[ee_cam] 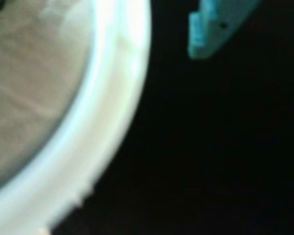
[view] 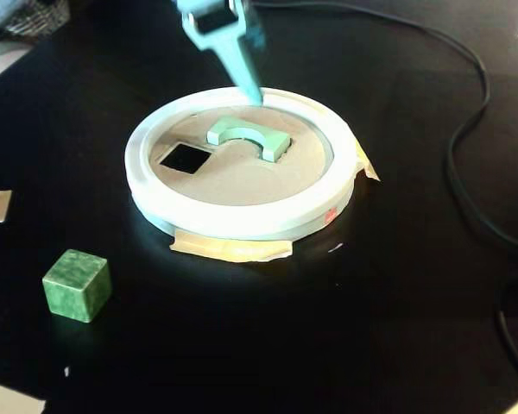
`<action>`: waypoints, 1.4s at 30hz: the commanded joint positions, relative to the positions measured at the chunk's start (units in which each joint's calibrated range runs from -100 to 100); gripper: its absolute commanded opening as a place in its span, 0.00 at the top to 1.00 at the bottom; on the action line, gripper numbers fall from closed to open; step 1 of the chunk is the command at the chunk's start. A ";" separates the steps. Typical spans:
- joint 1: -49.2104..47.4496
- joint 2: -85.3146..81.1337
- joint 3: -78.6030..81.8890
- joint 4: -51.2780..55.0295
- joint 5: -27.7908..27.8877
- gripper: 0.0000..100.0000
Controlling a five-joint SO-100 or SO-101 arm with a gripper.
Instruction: Pick up the U shape block and drop it in corresponding U shaped hole
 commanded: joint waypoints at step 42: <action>63.78 -98.05 70.64 15.65 60.85 0.10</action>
